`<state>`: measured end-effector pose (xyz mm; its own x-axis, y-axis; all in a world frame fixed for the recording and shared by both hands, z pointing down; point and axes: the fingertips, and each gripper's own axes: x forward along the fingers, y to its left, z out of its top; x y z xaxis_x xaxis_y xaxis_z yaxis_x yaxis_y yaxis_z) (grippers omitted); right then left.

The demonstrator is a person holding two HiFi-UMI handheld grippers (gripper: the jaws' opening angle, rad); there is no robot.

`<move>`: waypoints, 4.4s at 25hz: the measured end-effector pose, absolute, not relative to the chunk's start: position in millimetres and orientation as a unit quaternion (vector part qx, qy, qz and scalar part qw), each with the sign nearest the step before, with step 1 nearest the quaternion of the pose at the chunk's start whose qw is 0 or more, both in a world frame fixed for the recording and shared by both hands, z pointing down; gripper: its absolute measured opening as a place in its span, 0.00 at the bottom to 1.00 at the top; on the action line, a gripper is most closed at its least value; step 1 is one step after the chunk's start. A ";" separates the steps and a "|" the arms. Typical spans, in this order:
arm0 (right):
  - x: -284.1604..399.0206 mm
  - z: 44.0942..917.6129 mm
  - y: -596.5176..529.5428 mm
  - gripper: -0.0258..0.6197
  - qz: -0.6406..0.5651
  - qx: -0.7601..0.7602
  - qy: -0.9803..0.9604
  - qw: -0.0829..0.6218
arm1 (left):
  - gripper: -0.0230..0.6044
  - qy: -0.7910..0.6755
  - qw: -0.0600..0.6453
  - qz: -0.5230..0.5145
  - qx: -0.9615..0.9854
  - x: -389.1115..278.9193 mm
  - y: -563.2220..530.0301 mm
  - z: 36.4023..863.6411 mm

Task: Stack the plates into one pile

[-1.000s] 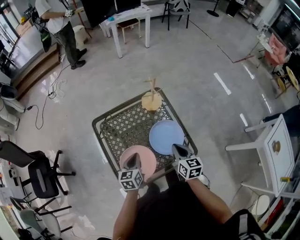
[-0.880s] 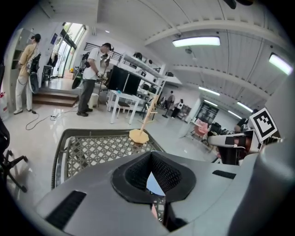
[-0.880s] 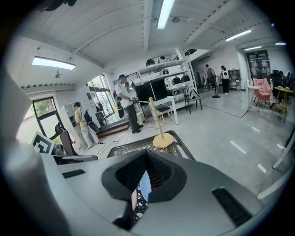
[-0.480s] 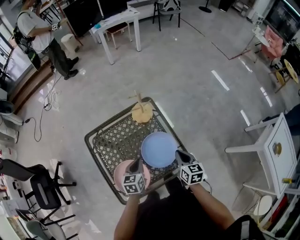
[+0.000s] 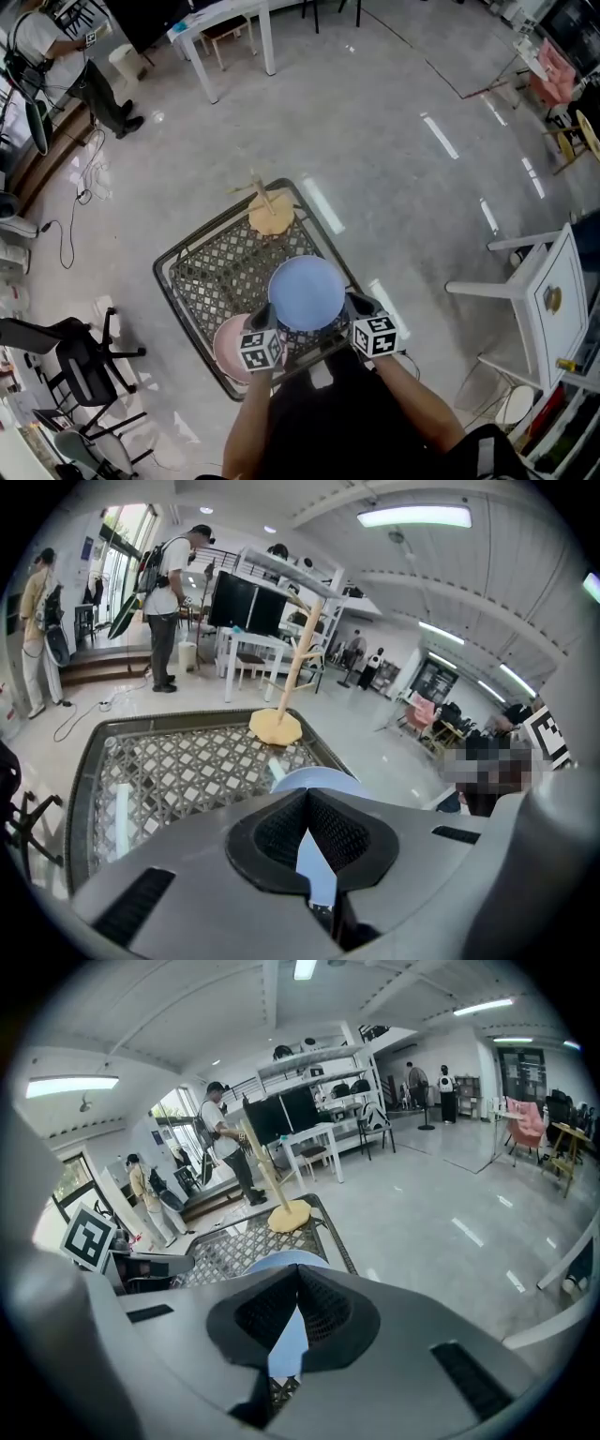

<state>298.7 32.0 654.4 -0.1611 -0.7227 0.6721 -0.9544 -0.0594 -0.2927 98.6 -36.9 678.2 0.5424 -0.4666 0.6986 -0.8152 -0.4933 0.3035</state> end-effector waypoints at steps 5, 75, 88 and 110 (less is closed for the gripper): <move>303.0 681.3 22.3 0.06 0.389 0.617 -0.660 0.182 | 0.06 -0.396 0.329 0.293 0.806 101.2 -50.8 698.1; 294.2 745.6 35.3 0.08 0.486 0.577 -0.593 0.283 | 0.08 -0.427 0.367 0.321 0.762 65.6 -42.7 721.0; 192.5 711.9 19.8 0.08 0.438 0.536 -0.658 0.297 | 0.08 -0.499 0.370 0.263 0.738 -46.9 -7.7 680.7; 64.0 723.7 26.1 0.08 0.402 0.453 -0.713 0.352 | 0.08 -0.575 0.413 0.225 0.669 -175.7 59.0 702.5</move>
